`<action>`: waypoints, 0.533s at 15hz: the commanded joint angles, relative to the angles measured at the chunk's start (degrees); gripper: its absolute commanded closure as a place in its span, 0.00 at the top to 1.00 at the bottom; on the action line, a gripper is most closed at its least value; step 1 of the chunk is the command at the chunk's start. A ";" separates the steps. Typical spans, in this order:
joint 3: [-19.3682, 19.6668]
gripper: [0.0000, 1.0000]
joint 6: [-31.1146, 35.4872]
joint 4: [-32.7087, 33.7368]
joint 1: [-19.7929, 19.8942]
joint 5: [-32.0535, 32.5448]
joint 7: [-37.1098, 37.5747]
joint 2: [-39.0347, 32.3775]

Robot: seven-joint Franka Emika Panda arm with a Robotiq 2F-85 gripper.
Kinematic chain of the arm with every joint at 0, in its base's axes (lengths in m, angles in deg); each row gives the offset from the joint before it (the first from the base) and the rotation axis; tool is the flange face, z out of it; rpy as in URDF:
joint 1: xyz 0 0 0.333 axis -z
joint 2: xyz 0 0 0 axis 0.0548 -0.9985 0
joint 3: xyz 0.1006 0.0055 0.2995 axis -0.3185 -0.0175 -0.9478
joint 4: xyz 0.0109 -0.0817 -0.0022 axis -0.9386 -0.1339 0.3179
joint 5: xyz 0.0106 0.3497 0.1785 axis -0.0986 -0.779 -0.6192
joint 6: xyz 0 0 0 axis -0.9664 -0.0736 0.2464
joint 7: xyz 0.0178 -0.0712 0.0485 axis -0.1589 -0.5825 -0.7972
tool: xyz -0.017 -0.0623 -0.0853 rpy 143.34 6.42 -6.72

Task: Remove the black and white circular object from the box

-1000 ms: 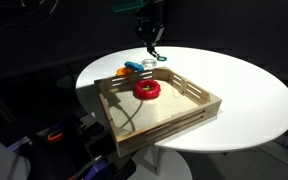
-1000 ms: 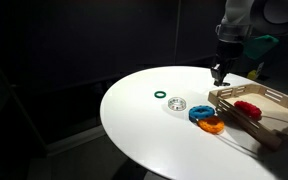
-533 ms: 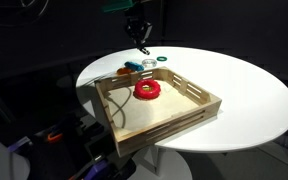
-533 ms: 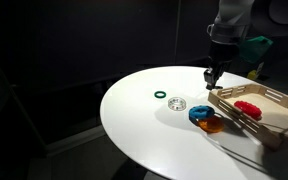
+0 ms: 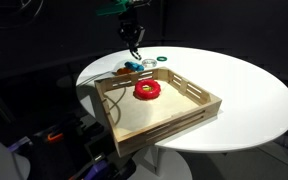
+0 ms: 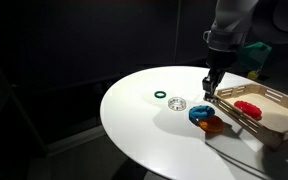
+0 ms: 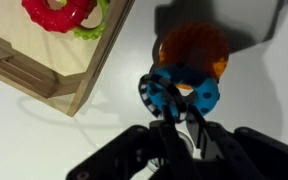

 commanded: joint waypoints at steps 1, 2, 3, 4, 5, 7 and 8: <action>-0.20 0.55 -1.14 -0.35 0.19 -2.23 -1.81 0.58; -0.14 0.62 -1.71 -0.26 0.30 -2.75 -2.17 0.73; -0.03 0.70 -2.46 -0.11 0.46 -3.41 -2.58 1.01; 0.10 0.79 -3.61 0.18 0.66 -4.14 -3.24 1.25; 0.31 0.85 -5.10 0.55 0.96 -4.98 -3.80 1.59; 0.89 0.99 -8.74 1.40 1.57 -5.26 -3.42 2.37; 1.24 1.00 -10.92 1.98 1.88 -4.87 -2.96 2.77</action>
